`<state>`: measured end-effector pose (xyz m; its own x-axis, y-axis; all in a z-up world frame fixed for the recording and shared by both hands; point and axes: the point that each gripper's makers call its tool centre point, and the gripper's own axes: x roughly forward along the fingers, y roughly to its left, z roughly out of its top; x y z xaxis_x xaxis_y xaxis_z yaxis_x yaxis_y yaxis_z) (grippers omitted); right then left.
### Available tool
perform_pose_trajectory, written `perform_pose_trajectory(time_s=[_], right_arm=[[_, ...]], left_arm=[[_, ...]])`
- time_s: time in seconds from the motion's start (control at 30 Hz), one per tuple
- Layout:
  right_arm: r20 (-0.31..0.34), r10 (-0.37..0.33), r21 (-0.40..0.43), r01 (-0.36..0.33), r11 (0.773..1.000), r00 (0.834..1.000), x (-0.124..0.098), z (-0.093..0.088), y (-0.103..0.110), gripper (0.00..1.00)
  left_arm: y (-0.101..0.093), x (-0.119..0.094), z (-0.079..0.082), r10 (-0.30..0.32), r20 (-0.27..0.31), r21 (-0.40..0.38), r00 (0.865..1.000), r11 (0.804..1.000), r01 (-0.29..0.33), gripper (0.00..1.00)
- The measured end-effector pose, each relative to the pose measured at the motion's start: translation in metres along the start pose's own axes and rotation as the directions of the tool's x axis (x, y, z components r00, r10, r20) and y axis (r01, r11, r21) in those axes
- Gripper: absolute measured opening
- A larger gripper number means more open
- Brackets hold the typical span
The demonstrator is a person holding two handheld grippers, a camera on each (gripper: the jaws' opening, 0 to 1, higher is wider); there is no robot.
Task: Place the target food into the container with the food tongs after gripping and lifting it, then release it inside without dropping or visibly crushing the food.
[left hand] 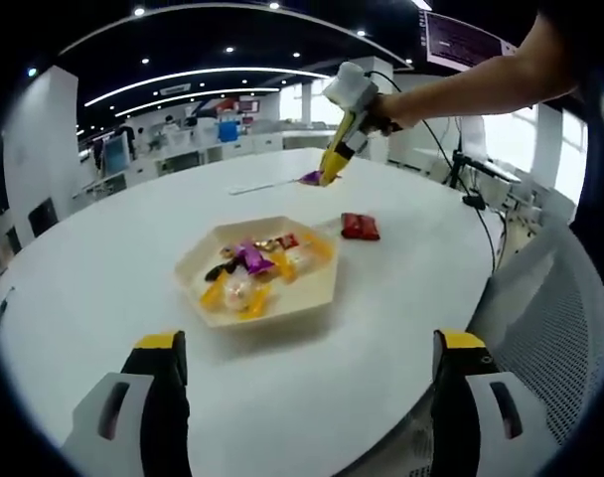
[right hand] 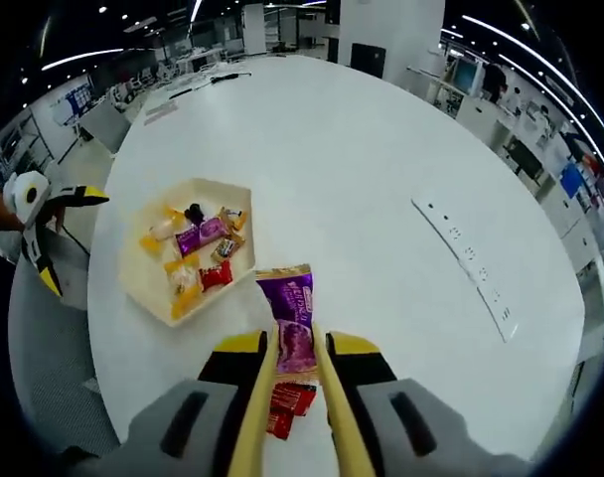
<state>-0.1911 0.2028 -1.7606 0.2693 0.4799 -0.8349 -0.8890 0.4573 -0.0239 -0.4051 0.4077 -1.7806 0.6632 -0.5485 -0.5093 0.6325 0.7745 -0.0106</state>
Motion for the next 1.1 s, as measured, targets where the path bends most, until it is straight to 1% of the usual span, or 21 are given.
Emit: perform_pose_trajectory(time_s=[0.17,0.33,0.63,0.77,0.8,0.93,1.1], right_arm=[[0.009,-0.004,-0.005,0.004,1.000,1.000,-0.004,0.007,0.003,0.22],[0.012,-0.006,-0.006,0.006,1.000,1.000,-0.005,0.013,0.004,0.22],[0.019,-0.010,-0.001,0.010,1.000,1.000,-0.003,0.024,0.013,0.22],[0.029,-0.004,0.002,0.004,1.000,1.000,-0.002,0.033,0.024,0.22],[0.034,0.001,0.009,-0.002,1.000,0.999,-0.002,0.036,0.027,0.22],[0.048,0.007,0.014,-0.008,1.000,0.999,0.000,0.044,0.038,0.22],[0.056,0.017,0.005,-0.018,1.000,0.998,0.003,0.055,0.052,0.22]], left_arm=[[0.001,0.000,0.002,0.008,0.007,0.018,1.000,1.000,-0.008,0.99],[0.001,-0.001,0.004,0.008,0.016,0.015,1.000,1.000,-0.008,0.99],[0.001,0.000,0.002,0.009,0.011,0.020,1.000,1.000,-0.009,0.99],[0.002,-0.001,0.003,0.014,0.012,0.024,1.000,1.000,-0.014,0.99],[0.003,-0.001,0.004,0.021,0.020,0.033,1.000,0.999,-0.022,0.99],[0.004,-0.002,0.003,0.024,0.020,0.025,1.000,0.999,-0.024,0.99],[0.004,-0.002,0.004,0.023,0.021,0.028,1.000,0.999,-0.023,0.99]])
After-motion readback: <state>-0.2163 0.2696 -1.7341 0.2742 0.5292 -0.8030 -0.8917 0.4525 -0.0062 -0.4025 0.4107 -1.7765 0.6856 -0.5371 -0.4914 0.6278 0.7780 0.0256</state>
